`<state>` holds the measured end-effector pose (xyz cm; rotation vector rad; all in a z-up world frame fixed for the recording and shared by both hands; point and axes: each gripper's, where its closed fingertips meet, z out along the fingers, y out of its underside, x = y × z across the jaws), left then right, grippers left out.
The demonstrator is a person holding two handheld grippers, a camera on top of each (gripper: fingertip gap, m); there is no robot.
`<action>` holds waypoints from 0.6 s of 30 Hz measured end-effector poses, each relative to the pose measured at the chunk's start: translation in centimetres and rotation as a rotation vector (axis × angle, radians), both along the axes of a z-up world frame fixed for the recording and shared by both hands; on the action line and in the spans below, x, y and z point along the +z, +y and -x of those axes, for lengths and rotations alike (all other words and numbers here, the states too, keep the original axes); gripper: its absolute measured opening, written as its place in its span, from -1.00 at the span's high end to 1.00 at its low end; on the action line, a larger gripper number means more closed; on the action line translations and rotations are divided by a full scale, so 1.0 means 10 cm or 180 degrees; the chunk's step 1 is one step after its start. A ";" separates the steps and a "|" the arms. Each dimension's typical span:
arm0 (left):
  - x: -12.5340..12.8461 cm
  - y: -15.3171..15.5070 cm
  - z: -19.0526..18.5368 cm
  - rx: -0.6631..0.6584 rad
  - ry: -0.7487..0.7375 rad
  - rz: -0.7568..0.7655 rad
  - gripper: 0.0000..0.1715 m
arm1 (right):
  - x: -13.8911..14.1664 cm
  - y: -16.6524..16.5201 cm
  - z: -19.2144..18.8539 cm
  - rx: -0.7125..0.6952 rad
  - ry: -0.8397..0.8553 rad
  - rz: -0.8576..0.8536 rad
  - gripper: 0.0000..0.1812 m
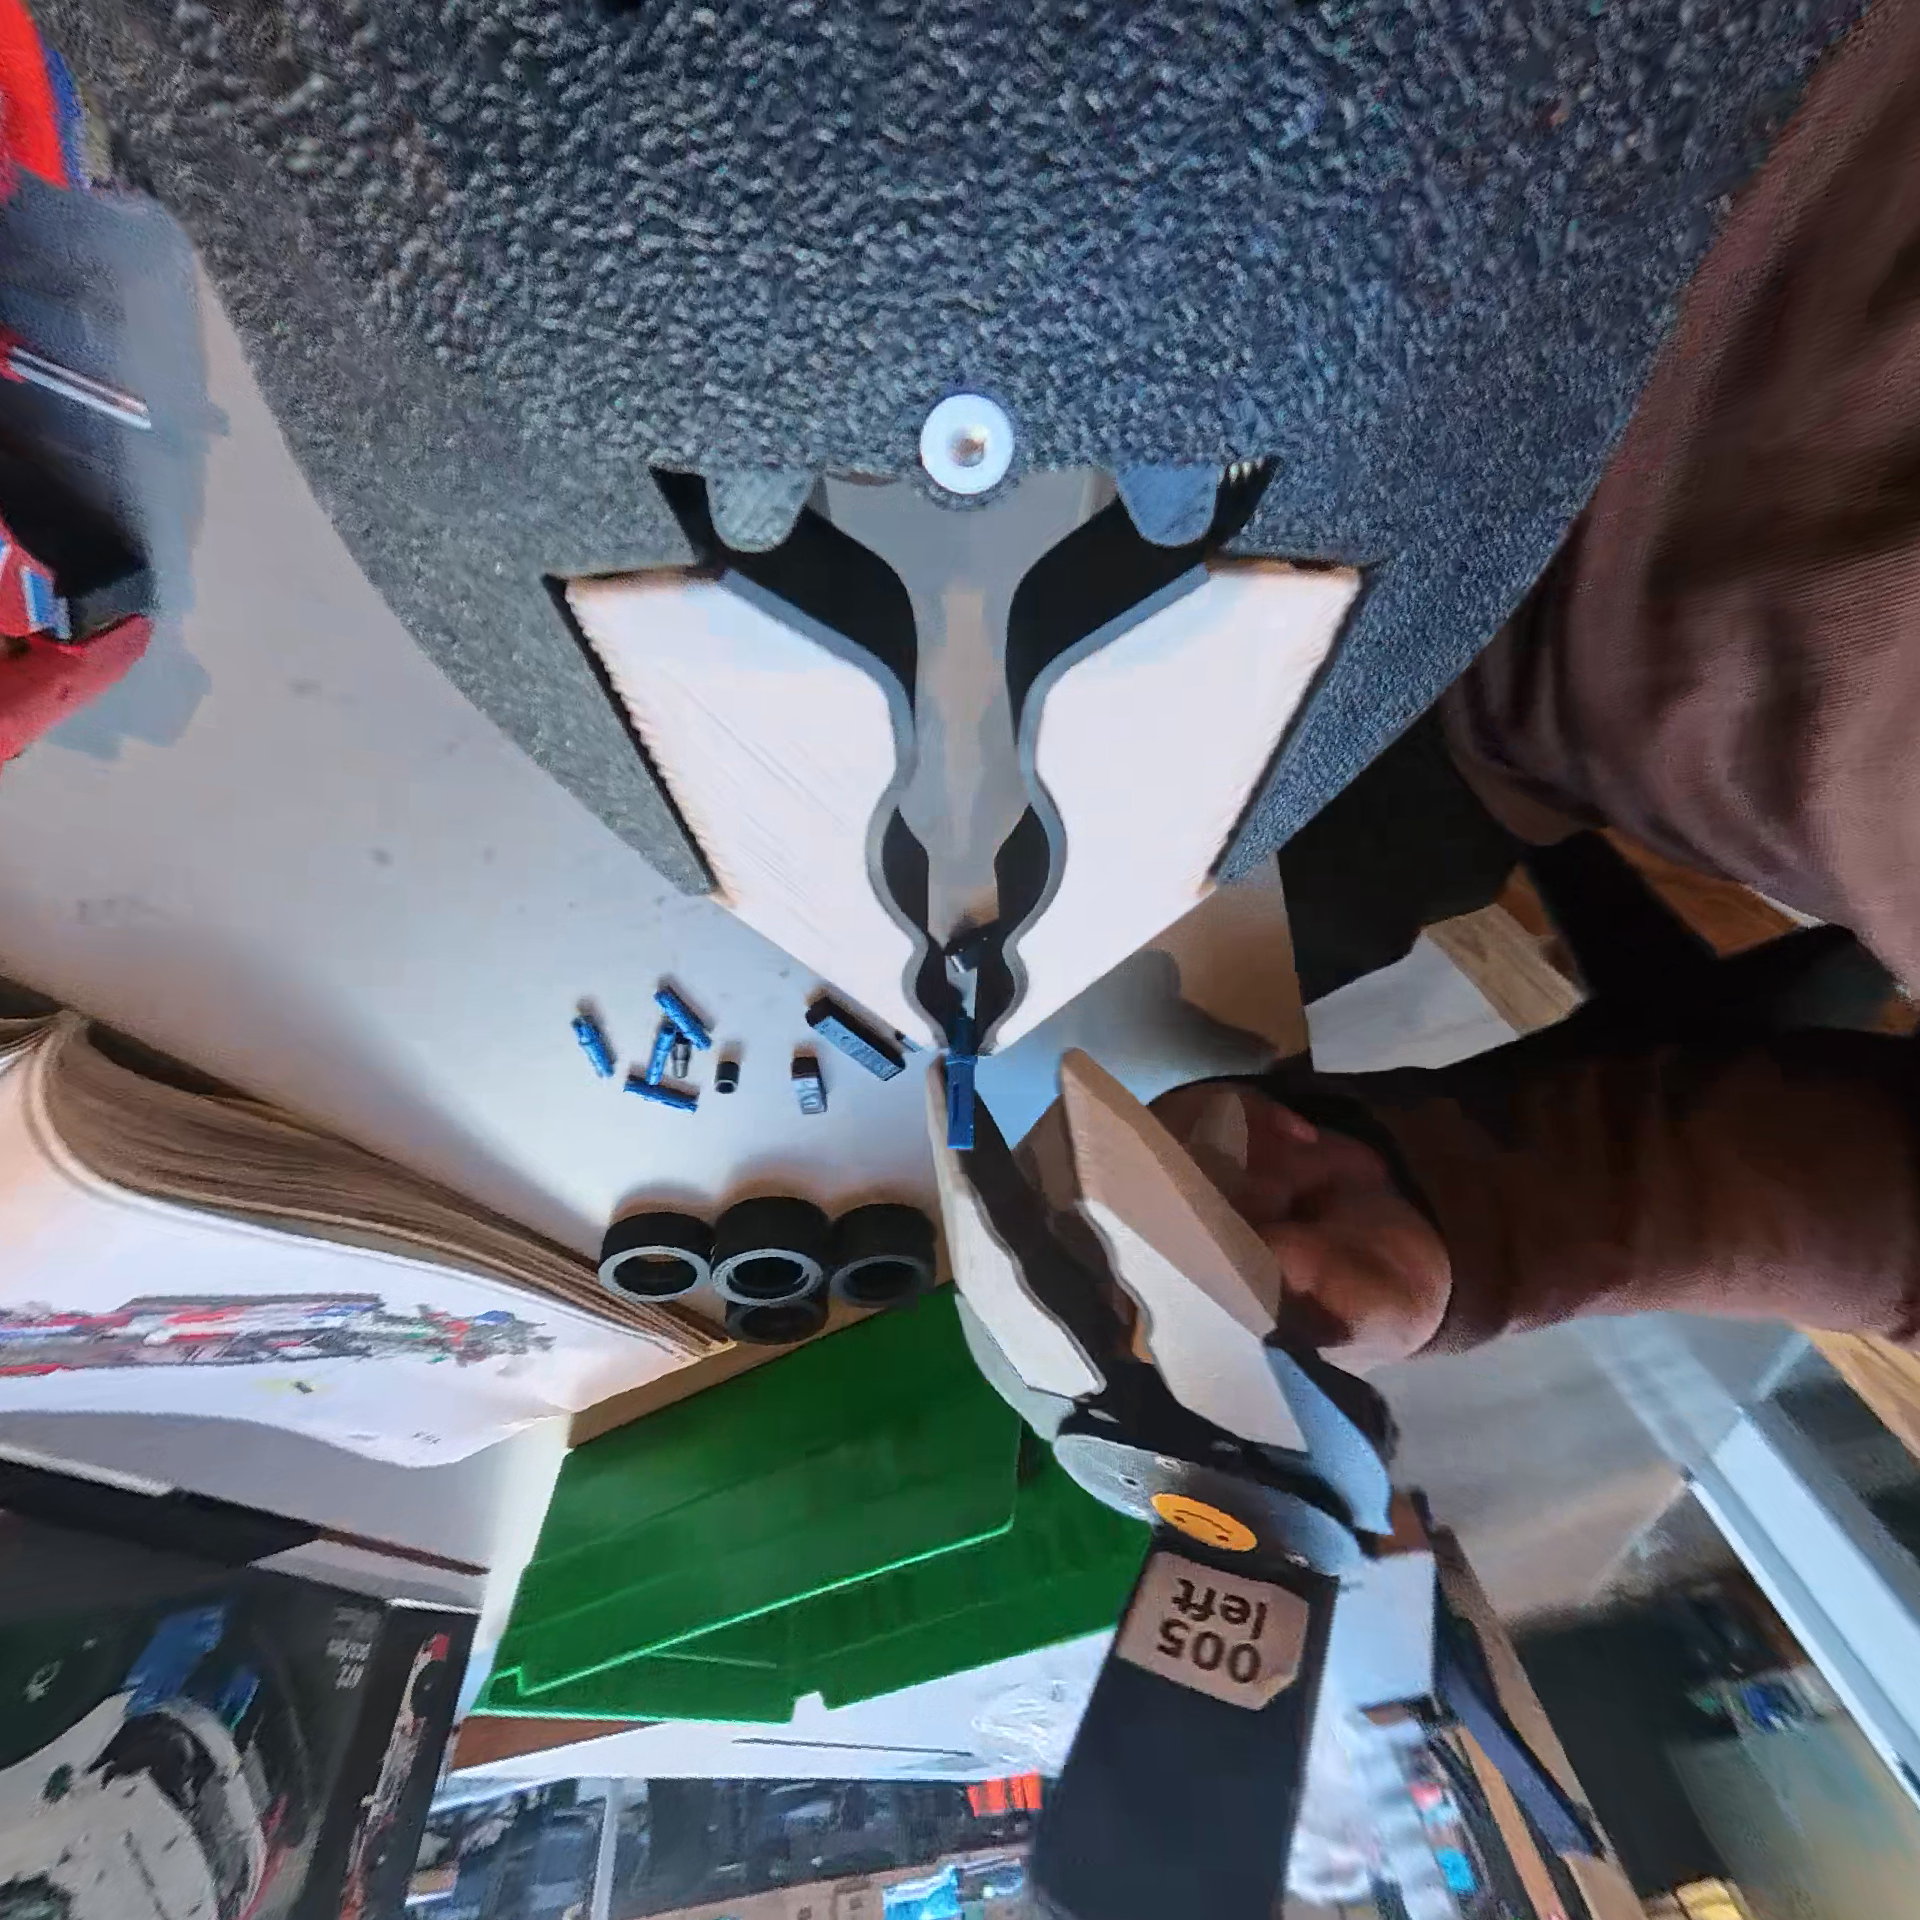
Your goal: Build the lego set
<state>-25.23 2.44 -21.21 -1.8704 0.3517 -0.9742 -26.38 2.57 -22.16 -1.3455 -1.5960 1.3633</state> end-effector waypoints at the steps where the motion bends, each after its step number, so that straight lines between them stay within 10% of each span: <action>1: -0.04 0.02 0.01 0.0028 0.0012 0.0057 0.78 | 0.00 -0.01 0.01 -0.0016 0.0005 -0.0097 0.95; 18: -0.16 0.14 0.08 0.0236 -0.0304 0.0249 0.95 | -0.14 0.06 0.06 -0.0238 -0.0144 -0.0594 0.95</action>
